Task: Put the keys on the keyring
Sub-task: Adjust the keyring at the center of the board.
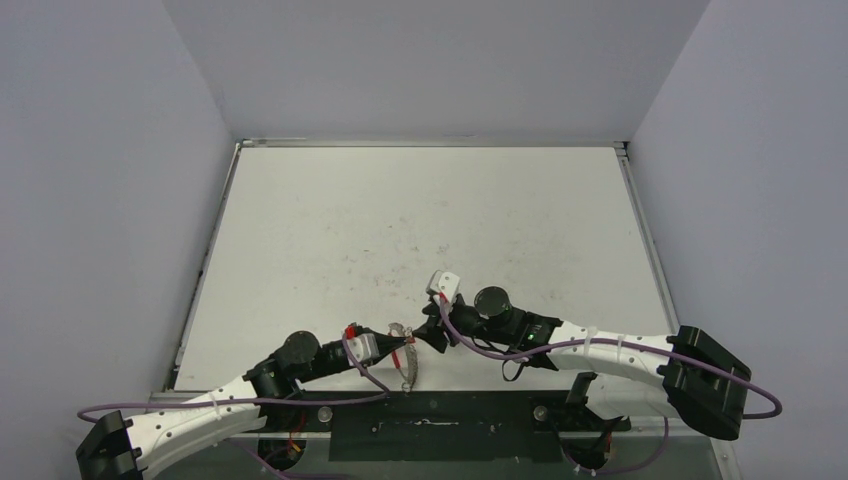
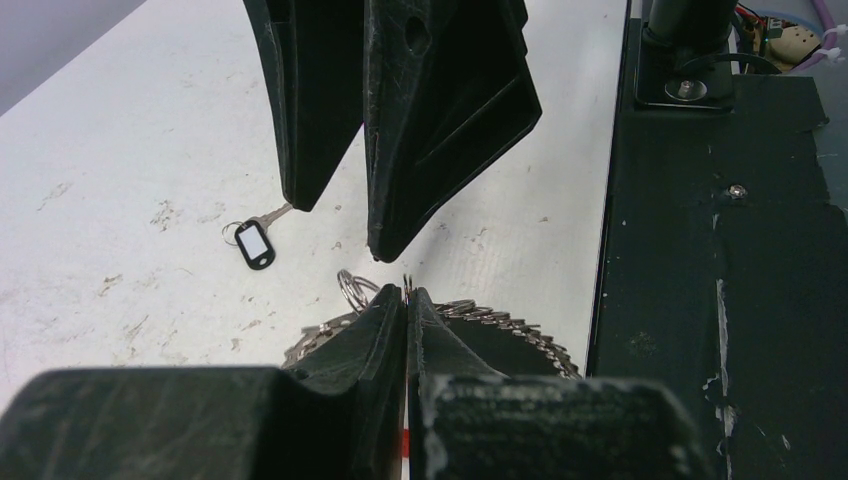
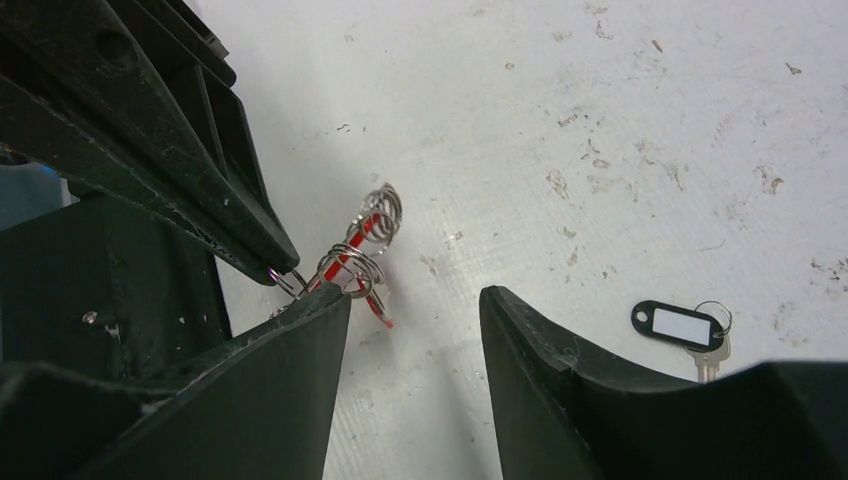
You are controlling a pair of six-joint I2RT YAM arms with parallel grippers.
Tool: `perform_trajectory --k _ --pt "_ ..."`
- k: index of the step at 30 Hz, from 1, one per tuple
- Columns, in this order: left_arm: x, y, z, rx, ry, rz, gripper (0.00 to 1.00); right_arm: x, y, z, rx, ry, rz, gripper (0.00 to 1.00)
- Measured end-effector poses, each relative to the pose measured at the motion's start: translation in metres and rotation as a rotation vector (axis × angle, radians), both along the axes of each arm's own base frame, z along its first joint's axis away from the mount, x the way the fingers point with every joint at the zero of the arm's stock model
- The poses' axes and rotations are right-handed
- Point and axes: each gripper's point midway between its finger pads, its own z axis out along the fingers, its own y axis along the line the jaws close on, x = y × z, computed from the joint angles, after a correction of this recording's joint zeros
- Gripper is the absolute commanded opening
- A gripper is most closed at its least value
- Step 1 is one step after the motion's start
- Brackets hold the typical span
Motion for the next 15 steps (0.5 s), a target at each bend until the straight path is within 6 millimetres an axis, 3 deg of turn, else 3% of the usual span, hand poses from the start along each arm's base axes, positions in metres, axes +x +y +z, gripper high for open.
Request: perform_trajectory --k 5,15 --pt "0.000 0.000 0.000 0.000 0.000 0.000 0.00 -0.003 0.000 0.002 -0.004 -0.046 0.043 0.50" --pt "-0.001 -0.001 0.000 -0.001 -0.001 -0.008 0.00 -0.034 0.002 0.019 0.044 -0.208 0.297 0.39"
